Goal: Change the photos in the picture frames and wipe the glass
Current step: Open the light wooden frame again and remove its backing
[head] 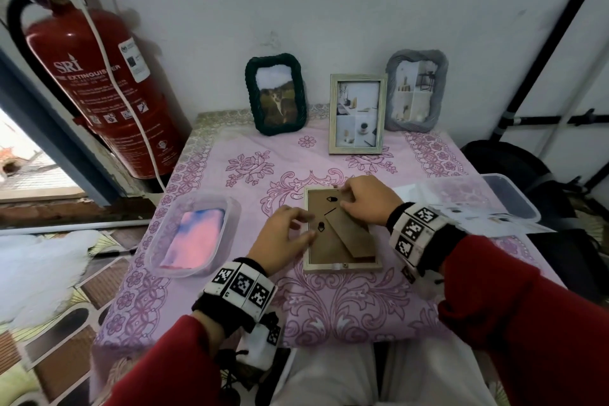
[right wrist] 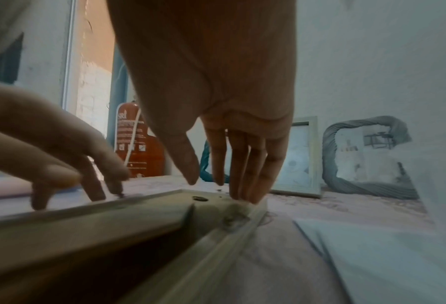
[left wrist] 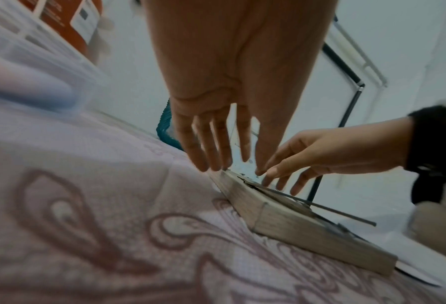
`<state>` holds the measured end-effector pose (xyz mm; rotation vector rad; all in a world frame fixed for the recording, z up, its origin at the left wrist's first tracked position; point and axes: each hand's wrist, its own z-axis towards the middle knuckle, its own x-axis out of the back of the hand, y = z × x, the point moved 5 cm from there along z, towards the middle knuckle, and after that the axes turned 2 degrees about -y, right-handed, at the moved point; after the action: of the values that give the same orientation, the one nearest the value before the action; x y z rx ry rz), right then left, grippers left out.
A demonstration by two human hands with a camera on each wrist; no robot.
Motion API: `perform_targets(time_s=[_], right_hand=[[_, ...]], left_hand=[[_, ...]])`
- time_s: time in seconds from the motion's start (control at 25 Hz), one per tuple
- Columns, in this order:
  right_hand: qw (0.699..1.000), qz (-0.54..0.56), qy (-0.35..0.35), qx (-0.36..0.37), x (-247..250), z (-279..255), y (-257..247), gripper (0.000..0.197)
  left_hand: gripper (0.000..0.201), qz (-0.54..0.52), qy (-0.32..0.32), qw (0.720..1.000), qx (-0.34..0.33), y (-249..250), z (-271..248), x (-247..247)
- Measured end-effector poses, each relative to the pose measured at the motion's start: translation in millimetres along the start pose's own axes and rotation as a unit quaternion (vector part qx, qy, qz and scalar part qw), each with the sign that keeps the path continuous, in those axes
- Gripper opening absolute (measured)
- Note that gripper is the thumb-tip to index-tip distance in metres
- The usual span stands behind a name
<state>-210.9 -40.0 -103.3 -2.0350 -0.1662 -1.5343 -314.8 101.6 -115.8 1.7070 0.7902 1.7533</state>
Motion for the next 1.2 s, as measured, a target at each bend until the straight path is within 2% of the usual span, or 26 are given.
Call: perform_targets(time_s=[0.08, 0.16, 0.24, 0.4, 0.52, 0.6, 0.76, 0.84, 0.92, 1.08, 1.2], right_hand=[[1.0, 0.02, 0.014, -0.016, -7.7, -10.7, -3.9, 0.035], [0.999, 0.006, -0.007, -0.033, -19.2, -19.0, -6.7, 0.04], [0.998, -0.025, -0.013, -0.053, -24.7, -23.4, -5.9, 0.043], [0.998, -0.006, 0.023, -0.056, -18.9, -26.2, -3.7, 0.033], [0.996, 0.053, 0.051, -0.054, -13.6, -29.9, 0.3, 0.052], [0.994, 0.078, 0.066, -0.046, -11.4, -32.1, 1.5, 0.056], [0.989, 0.131, 0.064, -0.021, -12.4, -34.8, 1.4, 0.054], [0.981, 0.172, 0.09, -0.01, -8.9, -36.7, 3.0, 0.044], [0.978, 0.17, 0.119, -0.029, -4.1, -38.5, 12.2, 0.038], [0.984, 0.134, 0.026, -0.118, -19.7, -42.3, 34.7, 0.059], [0.98, 0.159, 0.018, -0.114, -27.8, -43.9, 38.0, 0.056]], left_hand=[[0.041, -0.03, 0.016, 0.998, 0.057, -5.7, 0.3, -0.5], [0.046, -0.065, 0.022, 0.994, 0.082, -7.5, -0.6, -4.5], [0.047, -0.072, 0.025, 0.993, 0.085, -6.2, -1.0, -8.0], [0.048, -0.079, 0.017, 0.993, 0.085, -5.6, -3.1, -9.1], [0.052, -0.117, 0.0, 0.989, 0.089, -7.1, -2.2, -7.7], [0.049, -0.112, 0.006, 0.991, 0.074, -5.7, -0.3, -7.2], [0.044, -0.219, 0.023, 0.972, 0.086, -4.8, 0.0, -9.8], [0.043, -0.251, 0.031, 0.963, 0.091, -7.7, -2.2, -9.3], [0.043, -0.256, 0.058, 0.961, 0.091, -13.9, -5.4, -4.4], [0.045, -0.237, 0.104, 0.959, 0.114, -37.1, -9.6, 13.9], [0.047, -0.222, 0.105, 0.962, 0.119, -47.1, -11.9, 22.4]])
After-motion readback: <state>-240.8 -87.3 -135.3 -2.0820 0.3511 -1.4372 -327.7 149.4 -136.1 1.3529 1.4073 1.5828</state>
